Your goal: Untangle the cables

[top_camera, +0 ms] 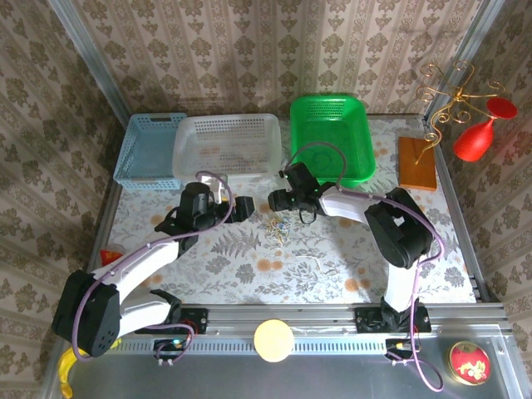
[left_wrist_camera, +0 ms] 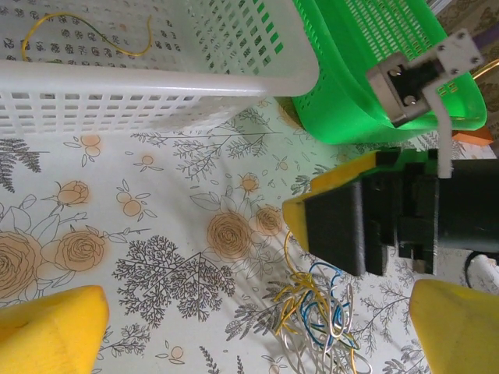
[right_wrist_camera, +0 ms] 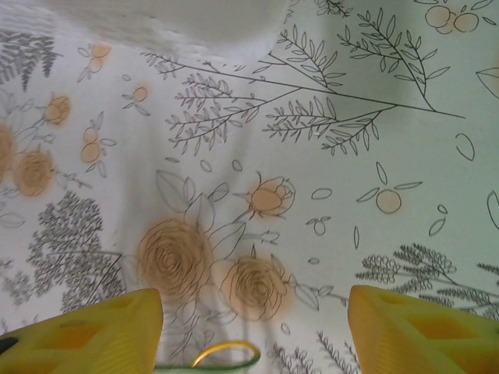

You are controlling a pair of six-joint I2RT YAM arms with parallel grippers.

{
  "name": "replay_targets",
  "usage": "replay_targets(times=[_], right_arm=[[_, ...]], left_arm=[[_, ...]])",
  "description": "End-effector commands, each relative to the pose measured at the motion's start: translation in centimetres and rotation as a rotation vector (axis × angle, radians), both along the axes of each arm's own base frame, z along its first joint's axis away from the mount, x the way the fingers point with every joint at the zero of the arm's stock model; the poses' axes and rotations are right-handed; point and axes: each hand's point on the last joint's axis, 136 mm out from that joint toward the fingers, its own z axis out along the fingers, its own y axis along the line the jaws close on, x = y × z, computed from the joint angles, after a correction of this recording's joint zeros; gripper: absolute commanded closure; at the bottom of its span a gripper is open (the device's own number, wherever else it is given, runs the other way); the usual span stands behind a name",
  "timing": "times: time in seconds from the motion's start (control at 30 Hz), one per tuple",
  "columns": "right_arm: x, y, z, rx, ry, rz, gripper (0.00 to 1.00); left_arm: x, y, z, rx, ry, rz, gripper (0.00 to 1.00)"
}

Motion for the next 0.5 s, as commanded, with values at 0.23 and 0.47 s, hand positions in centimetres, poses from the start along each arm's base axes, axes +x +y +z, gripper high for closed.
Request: replay_targets(times=[0.23, 0.47], right_arm=[[0.8, 0.5, 1.4, 0.002, -0.037, 0.009, 1.0], [-1.1, 0.7, 6.4, 0.131, -0.068, 0.018, 1.0]], left_arm=[[-0.3, 0.0, -0.6, -0.008, -0.009, -0.025, 0.0], [-1.1, -0.2, -2.8, 0.034, -0.022, -0.091, 0.0]])
